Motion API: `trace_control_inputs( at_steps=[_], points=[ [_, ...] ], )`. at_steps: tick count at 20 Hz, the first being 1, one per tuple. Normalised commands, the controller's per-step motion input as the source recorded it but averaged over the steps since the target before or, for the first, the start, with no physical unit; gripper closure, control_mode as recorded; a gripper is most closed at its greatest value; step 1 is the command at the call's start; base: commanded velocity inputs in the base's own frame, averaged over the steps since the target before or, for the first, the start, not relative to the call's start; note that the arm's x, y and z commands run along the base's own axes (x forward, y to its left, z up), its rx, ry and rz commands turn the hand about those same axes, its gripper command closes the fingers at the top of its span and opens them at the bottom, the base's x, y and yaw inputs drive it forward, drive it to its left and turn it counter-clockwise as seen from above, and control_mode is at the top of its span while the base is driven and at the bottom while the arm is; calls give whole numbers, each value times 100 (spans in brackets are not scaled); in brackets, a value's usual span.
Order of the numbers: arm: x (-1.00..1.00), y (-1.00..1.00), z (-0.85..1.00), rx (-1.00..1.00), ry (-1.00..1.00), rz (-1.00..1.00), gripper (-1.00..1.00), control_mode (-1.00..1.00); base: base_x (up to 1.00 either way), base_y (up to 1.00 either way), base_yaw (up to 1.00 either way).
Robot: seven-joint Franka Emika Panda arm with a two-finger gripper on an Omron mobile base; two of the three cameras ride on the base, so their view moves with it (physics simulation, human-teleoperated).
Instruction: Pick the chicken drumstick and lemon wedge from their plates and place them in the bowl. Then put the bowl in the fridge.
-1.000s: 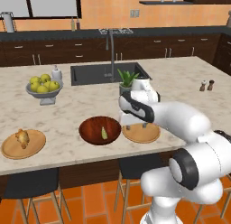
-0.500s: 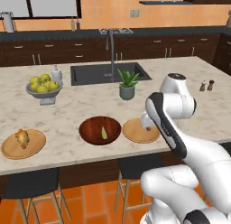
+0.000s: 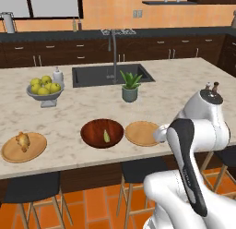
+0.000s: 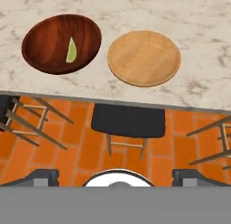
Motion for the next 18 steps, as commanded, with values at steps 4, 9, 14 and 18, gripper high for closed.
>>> trace_control_inputs(
  at_steps=[4, 9, 14, 18],
  points=[
    [-65, 0, 44, 3, 0, -7, -100, 100, -17, 9, -1],
    [0, 0, 0, 0, 0, 0, -100, 100, -41, 97, 0],
    [0, 0, 0, 0, 0, 0, -100, 100, -1, 100, 0],
    [0, 0, 0, 0, 0, 0, -100, 100, 0, 100, 0]
  ],
)
